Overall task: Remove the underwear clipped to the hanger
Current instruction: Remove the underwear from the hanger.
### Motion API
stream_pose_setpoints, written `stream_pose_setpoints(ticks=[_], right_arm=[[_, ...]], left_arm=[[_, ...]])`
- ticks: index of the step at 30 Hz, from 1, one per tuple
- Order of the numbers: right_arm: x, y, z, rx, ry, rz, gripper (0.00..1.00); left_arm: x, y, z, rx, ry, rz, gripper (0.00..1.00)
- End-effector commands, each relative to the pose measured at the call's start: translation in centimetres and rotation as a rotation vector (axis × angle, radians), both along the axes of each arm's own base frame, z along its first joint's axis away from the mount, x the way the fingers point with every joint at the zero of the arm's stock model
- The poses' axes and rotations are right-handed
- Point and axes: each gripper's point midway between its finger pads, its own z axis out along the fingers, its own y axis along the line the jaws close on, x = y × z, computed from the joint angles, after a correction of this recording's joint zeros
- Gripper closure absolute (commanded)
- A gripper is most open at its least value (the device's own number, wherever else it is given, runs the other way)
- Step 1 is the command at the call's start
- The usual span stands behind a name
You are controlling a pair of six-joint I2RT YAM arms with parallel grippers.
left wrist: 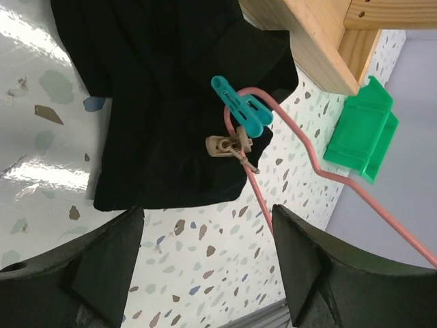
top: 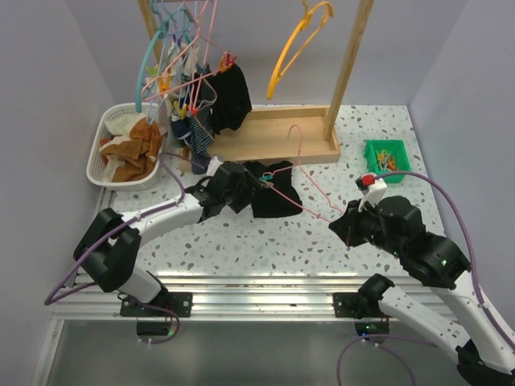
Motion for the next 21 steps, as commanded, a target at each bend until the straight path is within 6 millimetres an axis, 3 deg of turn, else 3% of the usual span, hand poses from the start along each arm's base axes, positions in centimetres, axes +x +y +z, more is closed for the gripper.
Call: stream_pose_setpoints(ticks=[1, 3, 13, 17, 21], right_arm=[[0.9, 0.8, 1.9, 0.077, -0.062, -0.014, 1.0], [0.8, 1.1, 2.0, 0.089, -0.056, -0.004, 1.0], [0.5, 0.9, 1.7, 0.079, -0.044, 0.001, 1.0], [0.5, 0.8, 1.9, 0.083, -0.051, -0.003, 1.0], [0.5, 0.9, 2.1, 0.083, -0.053, -0.001, 1.0]], left_arm=[[0.6, -1.0, 1.1, -0.168, -0.029, 0.046, 0.22], [1.2, -1.3, 2.1, -0.233, -0.066, 0.054, 0.23], [2.9, -1.4, 2.8, -0.32, -0.081, 0.118, 0.23], [3.1, -1.4, 1.7, -0.305, -0.024, 0.136, 0.24], [3.2, -1.3, 0.5, -0.302, 0.012, 0.146, 0.33]])
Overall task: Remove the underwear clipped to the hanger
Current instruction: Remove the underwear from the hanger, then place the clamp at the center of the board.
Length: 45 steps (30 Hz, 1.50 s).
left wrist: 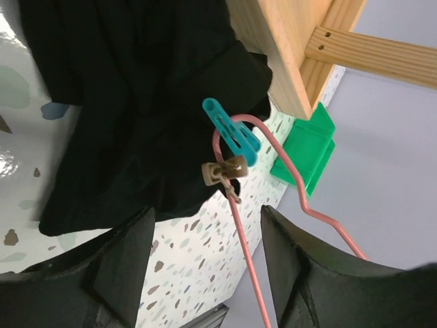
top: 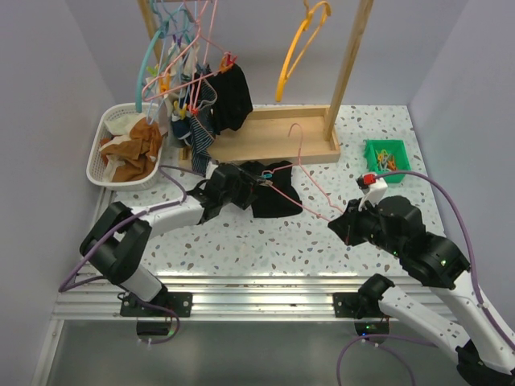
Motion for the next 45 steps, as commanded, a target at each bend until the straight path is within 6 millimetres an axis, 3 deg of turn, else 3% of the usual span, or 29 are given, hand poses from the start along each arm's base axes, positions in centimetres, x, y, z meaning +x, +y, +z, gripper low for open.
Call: stream_pose_setpoints(ticks=[1, 13, 20, 25, 29, 32, 39, 45], right_arm=[[0.4, 0.6, 1.8, 0.052, -0.05, 0.009, 1.0], [0.0, 0.2, 1.7, 0.039, -0.048, 0.013, 1.0], [0.2, 0.1, 1.9, 0.037, -0.055, 0.004, 1.0], [0.3, 0.2, 2.1, 0.041, -0.063, 0.004, 1.0], [0.5, 0.3, 2.2, 0.042, -0.064, 0.003, 1.0], [0.5, 0.2, 2.2, 0.037, -0.066, 0.0, 1.0], [1.2, -0.5, 1.7, -0.008, -0.05, -0.05, 1.0], [1.7, -0.9, 0.5, -0.037, -0.027, -0.09, 1.0]], left_arm=[[1.4, -0.2, 0.8, -0.041, -0.003, 0.033, 0.34], [4.0, 0.0, 2.0, -0.053, -0.047, 0.067, 0.38], [4.3, -1.1, 1.0, -0.042, -0.008, 0.03, 0.45], [4.0, -0.8, 0.7, -0.035, 0.004, 0.028, 0.6], [3.8, -0.8, 0.7, -0.031, 0.005, 0.025, 0.89], [3.9, -0.8, 0.8, -0.022, 0.005, 0.022, 1.0], [3.3, -0.8, 0.9, -0.022, 0.001, -0.002, 1.0], [2.2, -1.5, 3.8, -0.087, -0.047, -0.062, 1.0]])
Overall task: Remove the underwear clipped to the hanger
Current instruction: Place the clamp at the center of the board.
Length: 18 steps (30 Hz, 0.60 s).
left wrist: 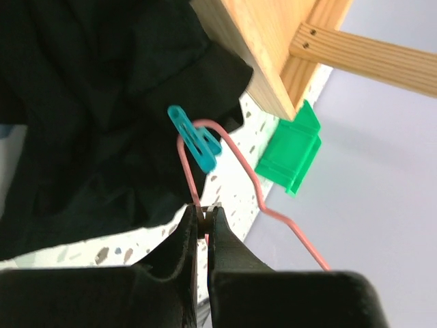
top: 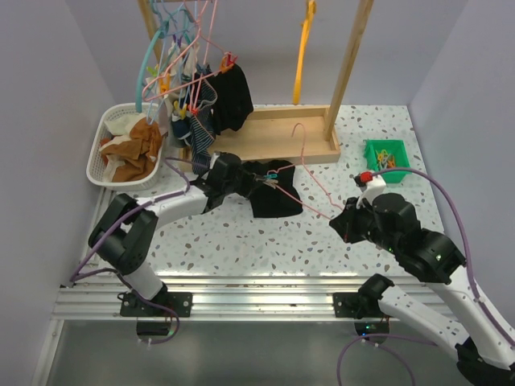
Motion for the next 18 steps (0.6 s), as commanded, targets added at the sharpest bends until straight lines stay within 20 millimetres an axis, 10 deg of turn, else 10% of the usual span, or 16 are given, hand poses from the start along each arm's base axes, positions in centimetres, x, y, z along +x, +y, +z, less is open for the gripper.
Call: stream_pose_setpoints(ticks=[1, 7, 18], right_arm=[[1.2, -0.6, 1.2, 0.005, -0.052, -0.066, 1.0], [1.8, -0.7, 1.4, -0.01, -0.063, -0.086, 1.0], [1.4, 1.5, 3.7, 0.071, -0.107, 0.036, 1.0]], left_arm=[[-0.7, -0.7, 4.6, -0.068, -0.098, -0.073, 1.0], [-4.1, 0.4, 4.8, 0.038, -0.152, -0.234, 1.0], [-9.4, 10.1, -2.3, 0.603, -0.024, -0.325, 1.0]])
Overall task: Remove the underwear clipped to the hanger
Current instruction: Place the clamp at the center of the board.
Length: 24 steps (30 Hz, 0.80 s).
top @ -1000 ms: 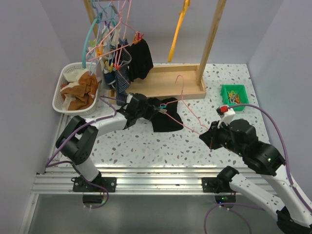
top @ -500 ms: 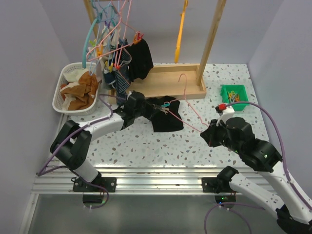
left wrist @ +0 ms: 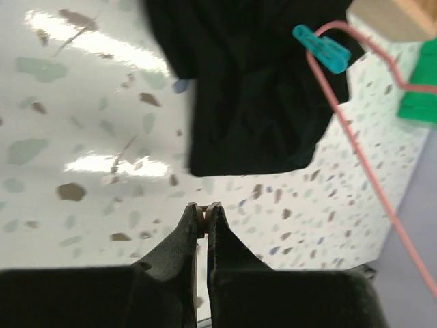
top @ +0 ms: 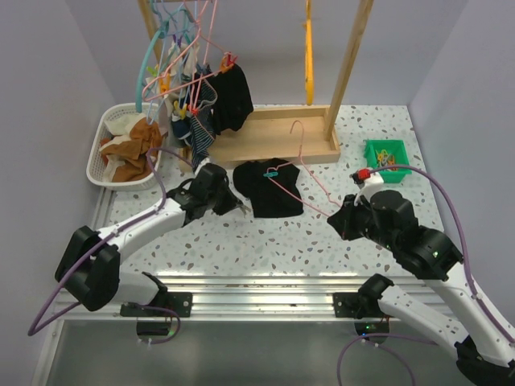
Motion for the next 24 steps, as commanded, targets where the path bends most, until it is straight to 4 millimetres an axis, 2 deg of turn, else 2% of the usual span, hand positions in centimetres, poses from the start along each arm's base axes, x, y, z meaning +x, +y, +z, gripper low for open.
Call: stream_pose_setpoints(ticks=[1, 2, 3, 4, 7, 9, 10, 13, 14, 16, 17, 20, 24], right_arm=[[0.5, 1.3, 3.8, 0.08, -0.097, 0.053, 1.0], [0.4, 1.4, 4.1, 0.087, -0.102, 0.057, 1.0], [0.3, 1.3, 4.2, 0.084, -0.098, 0.062, 1.0], [0.1, 1.4, 4.2, 0.084, -0.092, 0.072, 1.0], [-0.2, 1.5, 4.4, 0.081, -0.087, 0.091, 1.0], [-0.3, 1.5, 4.3, 0.07, -0.083, 0.101, 1.0], [-0.4, 1.4, 4.3, 0.065, -0.082, 0.104, 1.0], [-0.8, 1.8, 4.1, 0.055, -0.066, 0.141, 1.0], [-0.9, 1.9, 4.1, 0.053, -0.063, 0.153, 1.0], [-0.9, 2.1, 4.0, 0.049, -0.058, 0.168, 1.0], [-1.0, 2.2, 3.9, 0.048, -0.054, 0.174, 1.0], [-1.1, 2.7, 3.6, 0.053, -0.038, 0.2, 1.0], [-1.0, 3.5, 3.3, 0.069, -0.029, 0.227, 1.0]], left_arm=[[-2.7, 3.4, -2.5, 0.196, 0.02, -0.089, 1.0], [-2.7, 2.7, -2.5, 0.164, 0.004, -0.119, 1.0], [-3.7, 2.6, -3.5, 0.15, 0.025, -0.144, 1.0], [-4.0, 0.6, -2.7, 0.066, -0.015, -0.211, 1.0], [-5.6, -1.0, -3.5, 0.008, -0.004, -0.285, 1.0], [-6.0, -1.4, -3.5, -0.019, -0.005, -0.287, 0.92], [-5.7, -2.1, -2.5, -0.062, -0.041, -0.3, 0.89], [-5.6, -2.9, -1.3, -0.104, -0.068, -0.309, 0.62], [-5.2, -3.1, -0.4, -0.107, -0.086, -0.306, 0.43], [-4.5, -2.9, 0.2, -0.09, -0.105, -0.275, 0.26], [-3.9, -3.0, 1.3, -0.091, -0.132, -0.264, 0.14], [-2.3, -2.2, 2.9, -0.051, -0.179, -0.195, 0.0], [-0.7, -1.1, 3.7, 0.001, -0.209, -0.105, 0.0]])
